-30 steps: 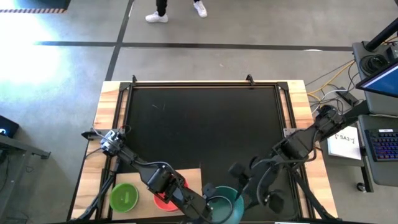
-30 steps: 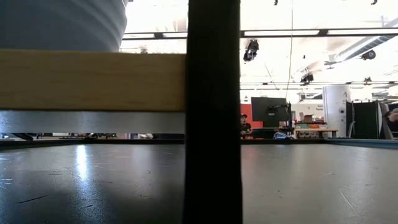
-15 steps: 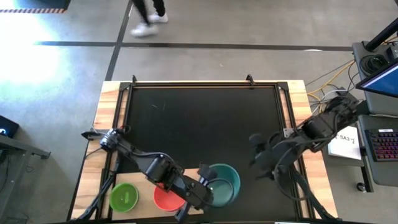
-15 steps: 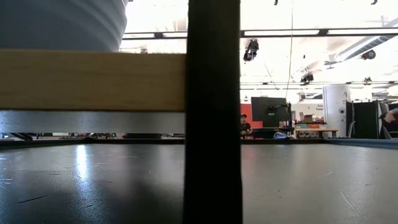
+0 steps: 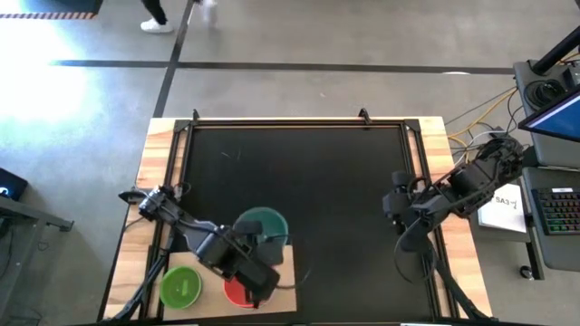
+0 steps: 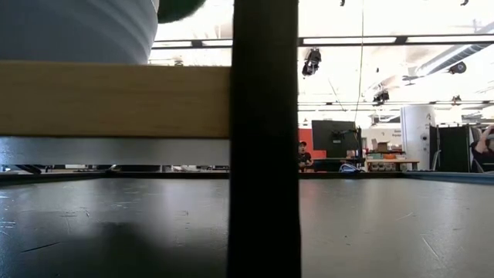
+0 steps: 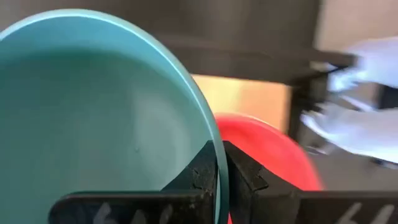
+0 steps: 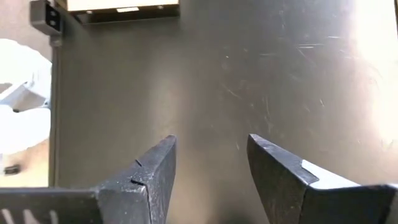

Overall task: Place and stack bowls onto a shelf
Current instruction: Stack the green bowl on top of the orange bowl on the shelf

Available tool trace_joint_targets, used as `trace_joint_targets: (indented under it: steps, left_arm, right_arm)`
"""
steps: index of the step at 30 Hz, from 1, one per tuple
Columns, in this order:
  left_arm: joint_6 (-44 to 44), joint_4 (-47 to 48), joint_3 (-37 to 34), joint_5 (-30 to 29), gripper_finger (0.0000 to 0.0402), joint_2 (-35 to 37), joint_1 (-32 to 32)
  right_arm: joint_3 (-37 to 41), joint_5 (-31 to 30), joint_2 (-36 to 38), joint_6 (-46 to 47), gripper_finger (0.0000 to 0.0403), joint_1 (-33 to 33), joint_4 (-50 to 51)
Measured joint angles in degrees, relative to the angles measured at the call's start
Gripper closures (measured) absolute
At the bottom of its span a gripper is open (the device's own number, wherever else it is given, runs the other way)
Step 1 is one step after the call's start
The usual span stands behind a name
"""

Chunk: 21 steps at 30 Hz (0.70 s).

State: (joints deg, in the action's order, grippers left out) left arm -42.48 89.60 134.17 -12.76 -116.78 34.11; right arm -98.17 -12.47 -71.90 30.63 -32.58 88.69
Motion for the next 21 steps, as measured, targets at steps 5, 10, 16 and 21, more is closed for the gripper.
trace_joint_targets:
  steps: [5,10,16,21]
  left_arm:
    - [-6.93,-1.69,0.00,3.27,0.0401,-0.18,3.31]
    - [-13.27,-1.86,0.00,2.83,0.0401,-0.29,6.15]
    - [-12.67,-5.66,0.00,2.81,0.0401,-2.18,8.31]
    - [-12.41,-5.52,0.00,2.79,0.0402,-4.18,9.68]
  right_arm:
    - [3.12,-1.20,1.92,2.42,0.0218,0.00,0.66]
    - [8.51,-4.52,5.48,3.92,0.0218,0.00,0.75]
    - [15.97,-7.36,10.46,5.84,0.0220,0.00,-1.41]
    - [23.73,-9.13,15.55,5.55,0.0220,-0.02,-5.49]
